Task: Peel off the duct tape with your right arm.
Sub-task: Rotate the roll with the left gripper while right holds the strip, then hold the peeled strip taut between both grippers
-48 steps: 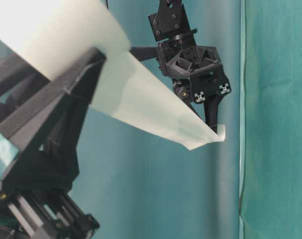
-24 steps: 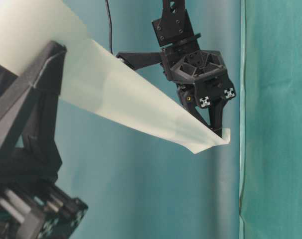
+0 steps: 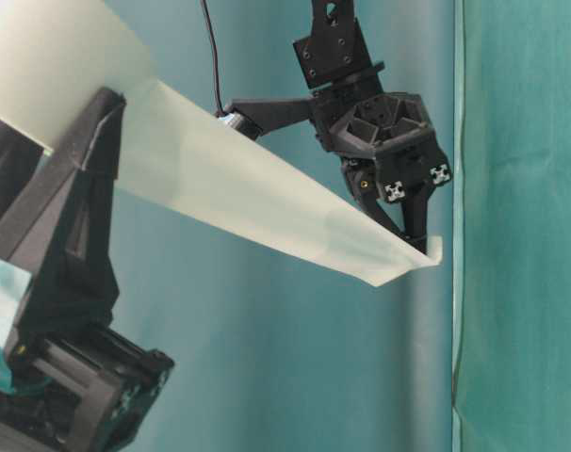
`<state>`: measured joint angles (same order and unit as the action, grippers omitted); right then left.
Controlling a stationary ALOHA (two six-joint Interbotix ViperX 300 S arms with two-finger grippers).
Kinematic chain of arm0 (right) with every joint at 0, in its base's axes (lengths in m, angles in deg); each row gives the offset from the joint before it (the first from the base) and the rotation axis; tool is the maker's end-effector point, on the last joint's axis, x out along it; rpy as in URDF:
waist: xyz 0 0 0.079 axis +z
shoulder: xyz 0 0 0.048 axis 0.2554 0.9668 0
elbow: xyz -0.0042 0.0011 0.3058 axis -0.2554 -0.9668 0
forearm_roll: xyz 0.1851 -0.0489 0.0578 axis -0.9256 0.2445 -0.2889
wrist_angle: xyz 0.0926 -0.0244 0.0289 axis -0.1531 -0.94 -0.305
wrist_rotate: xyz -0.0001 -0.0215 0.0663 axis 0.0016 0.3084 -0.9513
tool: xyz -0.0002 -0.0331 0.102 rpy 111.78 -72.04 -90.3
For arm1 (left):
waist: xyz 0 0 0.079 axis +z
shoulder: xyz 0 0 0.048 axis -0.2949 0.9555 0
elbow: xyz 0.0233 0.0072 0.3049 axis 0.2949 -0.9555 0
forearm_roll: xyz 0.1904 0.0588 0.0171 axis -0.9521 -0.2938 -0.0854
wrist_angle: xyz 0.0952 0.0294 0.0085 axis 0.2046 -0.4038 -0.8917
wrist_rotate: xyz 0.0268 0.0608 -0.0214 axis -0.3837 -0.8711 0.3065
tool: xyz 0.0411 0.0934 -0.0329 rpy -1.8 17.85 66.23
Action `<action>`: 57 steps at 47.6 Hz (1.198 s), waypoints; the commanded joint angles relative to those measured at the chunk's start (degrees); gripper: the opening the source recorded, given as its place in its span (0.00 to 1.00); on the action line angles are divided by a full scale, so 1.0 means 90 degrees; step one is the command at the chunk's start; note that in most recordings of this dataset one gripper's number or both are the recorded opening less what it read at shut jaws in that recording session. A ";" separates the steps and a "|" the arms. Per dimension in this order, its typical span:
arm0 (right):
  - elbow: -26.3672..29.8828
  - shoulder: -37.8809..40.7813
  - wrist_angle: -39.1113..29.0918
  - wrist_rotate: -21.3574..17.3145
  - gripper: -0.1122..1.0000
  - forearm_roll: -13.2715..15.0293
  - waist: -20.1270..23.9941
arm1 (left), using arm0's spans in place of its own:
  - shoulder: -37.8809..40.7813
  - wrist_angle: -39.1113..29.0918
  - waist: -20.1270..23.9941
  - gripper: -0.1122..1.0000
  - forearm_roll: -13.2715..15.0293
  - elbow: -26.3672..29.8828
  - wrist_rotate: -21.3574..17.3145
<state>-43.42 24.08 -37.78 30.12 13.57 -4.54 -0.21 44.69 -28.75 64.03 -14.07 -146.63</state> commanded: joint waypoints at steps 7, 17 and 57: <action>0.0068 0.0029 -0.0049 0.0000 0.02 -0.0049 -0.0391 | -0.0605 0.0303 -0.0020 0.28 0.0020 0.0107 -0.0098; 0.0078 0.0068 -0.0049 0.0000 0.02 -0.0049 -0.0391 | -0.0557 0.0322 -0.0039 0.28 0.0039 0.0049 -0.0049; 0.0078 0.0059 -0.0049 -0.0010 0.02 -0.0049 -0.0391 | -0.0488 0.0391 -0.0635 0.28 0.0098 -0.0928 0.2637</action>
<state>-43.34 25.13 -38.22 30.12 13.57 -5.68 -2.05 46.98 -31.56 64.64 -23.12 -124.13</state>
